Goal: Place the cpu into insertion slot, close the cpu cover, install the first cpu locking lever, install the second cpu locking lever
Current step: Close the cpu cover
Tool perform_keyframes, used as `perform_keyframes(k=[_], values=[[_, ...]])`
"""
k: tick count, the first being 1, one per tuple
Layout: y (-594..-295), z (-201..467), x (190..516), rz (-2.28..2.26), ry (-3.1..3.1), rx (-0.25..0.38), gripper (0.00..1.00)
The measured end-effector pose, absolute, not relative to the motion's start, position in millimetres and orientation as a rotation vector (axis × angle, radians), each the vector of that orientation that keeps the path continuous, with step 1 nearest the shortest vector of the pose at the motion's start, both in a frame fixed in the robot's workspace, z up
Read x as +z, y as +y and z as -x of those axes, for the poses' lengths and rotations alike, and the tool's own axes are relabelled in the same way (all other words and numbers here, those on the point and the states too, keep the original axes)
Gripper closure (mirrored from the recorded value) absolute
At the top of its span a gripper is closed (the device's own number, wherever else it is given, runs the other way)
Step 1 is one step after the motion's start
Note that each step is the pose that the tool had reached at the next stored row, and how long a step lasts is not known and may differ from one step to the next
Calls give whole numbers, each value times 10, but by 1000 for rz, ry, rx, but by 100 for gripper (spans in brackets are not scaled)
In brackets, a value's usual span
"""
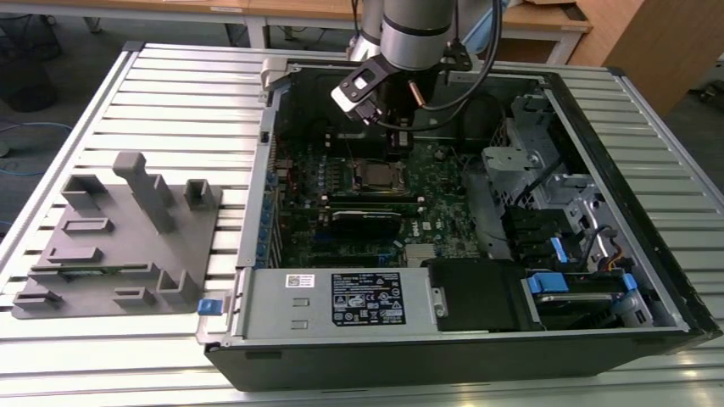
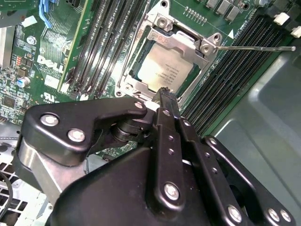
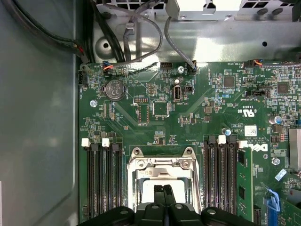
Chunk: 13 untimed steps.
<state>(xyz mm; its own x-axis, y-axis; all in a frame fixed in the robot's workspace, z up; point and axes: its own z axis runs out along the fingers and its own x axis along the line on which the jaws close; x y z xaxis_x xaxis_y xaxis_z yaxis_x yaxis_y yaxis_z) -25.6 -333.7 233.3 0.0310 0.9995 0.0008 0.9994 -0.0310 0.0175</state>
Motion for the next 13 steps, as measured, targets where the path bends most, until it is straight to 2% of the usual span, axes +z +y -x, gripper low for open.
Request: perform_keyframes(k=[13], values=[[-3335,354,2298,-2246,2178,19,89]])
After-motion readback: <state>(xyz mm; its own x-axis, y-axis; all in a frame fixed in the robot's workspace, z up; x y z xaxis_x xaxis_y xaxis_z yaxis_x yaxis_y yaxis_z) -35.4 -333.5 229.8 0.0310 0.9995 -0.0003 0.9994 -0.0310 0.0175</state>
